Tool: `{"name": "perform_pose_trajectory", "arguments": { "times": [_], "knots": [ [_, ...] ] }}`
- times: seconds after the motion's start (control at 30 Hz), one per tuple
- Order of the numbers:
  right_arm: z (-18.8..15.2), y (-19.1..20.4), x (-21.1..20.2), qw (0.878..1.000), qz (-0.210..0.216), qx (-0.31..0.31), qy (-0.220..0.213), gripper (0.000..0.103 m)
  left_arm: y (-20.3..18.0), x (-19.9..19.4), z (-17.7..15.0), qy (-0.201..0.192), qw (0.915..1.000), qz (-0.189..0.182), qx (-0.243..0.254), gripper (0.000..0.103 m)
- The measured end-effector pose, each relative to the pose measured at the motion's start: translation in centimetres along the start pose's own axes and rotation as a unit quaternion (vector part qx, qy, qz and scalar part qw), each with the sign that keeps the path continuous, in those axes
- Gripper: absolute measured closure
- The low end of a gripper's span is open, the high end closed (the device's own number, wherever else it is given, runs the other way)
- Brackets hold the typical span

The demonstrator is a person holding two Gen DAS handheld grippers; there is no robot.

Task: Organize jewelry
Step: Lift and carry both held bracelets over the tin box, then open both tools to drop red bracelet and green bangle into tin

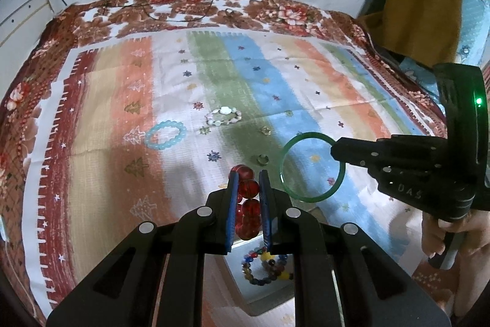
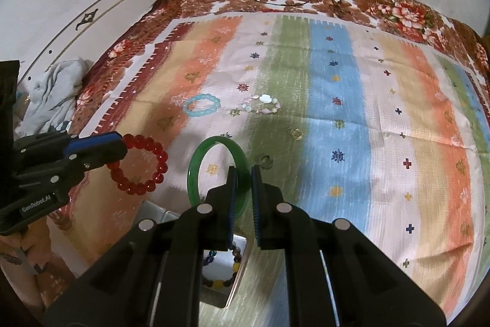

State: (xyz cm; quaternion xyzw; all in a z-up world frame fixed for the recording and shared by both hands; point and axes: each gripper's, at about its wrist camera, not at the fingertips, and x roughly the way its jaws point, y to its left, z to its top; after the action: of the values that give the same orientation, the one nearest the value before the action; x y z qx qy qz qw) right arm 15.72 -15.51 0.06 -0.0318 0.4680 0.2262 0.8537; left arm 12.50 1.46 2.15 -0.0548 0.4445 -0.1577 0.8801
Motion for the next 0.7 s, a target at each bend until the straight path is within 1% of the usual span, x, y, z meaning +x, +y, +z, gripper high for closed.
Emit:
{"name": "perform_pose_trajectory", "arguments": {
  "times": [0.37, 0.7],
  "knots": [
    [-2.7, 1.2, -2.5, 1.0, 0.02, -0.01, -0.013, 0.092, -1.5, -1.8, -2.3, -0.01, 0.9997, -0.019, 0.009, 0.09],
    [-5.9, 1.6, -3.1, 1.0, 0.028, -0.012, -0.001, 0.092, -2.5, -2.3, -4.3, -0.006, 0.9995, -0.029, 0.015, 0.09]
  ]
}}
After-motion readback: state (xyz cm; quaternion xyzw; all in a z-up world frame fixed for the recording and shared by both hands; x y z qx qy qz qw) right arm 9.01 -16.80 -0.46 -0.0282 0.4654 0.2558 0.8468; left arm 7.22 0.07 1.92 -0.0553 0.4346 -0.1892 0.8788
